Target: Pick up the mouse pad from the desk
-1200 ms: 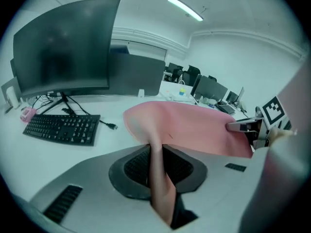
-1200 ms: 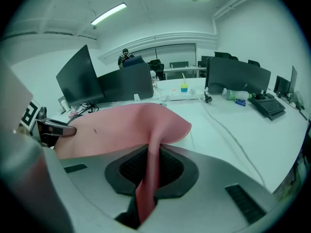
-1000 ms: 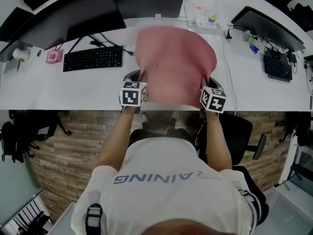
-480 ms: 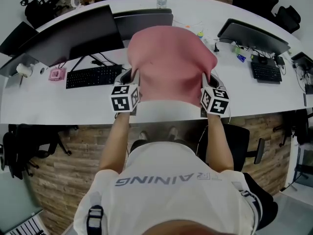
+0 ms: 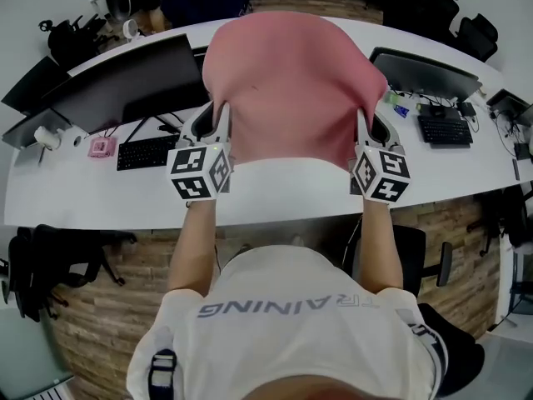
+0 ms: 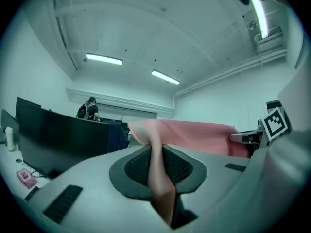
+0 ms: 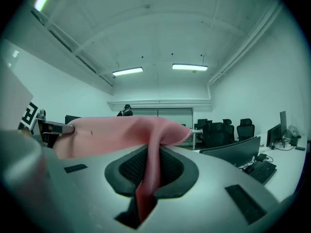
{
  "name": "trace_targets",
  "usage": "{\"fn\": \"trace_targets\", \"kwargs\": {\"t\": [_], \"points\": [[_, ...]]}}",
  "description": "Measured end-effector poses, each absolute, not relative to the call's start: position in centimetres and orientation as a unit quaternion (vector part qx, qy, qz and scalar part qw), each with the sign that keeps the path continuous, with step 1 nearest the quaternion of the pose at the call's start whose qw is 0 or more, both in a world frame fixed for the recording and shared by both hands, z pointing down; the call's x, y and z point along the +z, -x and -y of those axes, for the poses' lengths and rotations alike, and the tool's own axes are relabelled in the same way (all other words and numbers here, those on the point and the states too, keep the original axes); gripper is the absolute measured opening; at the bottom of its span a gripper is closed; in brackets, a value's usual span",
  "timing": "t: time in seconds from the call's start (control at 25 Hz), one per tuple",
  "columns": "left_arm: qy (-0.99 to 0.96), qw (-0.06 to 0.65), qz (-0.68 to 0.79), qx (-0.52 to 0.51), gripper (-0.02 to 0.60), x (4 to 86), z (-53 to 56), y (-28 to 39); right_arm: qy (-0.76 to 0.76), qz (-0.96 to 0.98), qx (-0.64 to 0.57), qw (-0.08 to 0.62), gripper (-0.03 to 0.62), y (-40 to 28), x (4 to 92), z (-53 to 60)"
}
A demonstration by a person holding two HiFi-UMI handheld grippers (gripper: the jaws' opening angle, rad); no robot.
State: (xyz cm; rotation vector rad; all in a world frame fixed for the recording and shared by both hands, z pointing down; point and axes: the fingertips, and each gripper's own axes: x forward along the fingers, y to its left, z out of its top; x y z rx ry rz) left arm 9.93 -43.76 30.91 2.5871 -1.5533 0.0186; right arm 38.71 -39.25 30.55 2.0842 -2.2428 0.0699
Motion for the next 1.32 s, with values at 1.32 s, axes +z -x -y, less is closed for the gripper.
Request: {"fn": "trace_targets", "kwargs": {"t": [1.32], "points": [[-0.845, 0.008, 0.533, -0.053, 0.081, 25.2, 43.1, -9.7, -0.676, 0.734, -0.063, 0.020, 0.057, -38.3, 24.5, 39.4]]}}
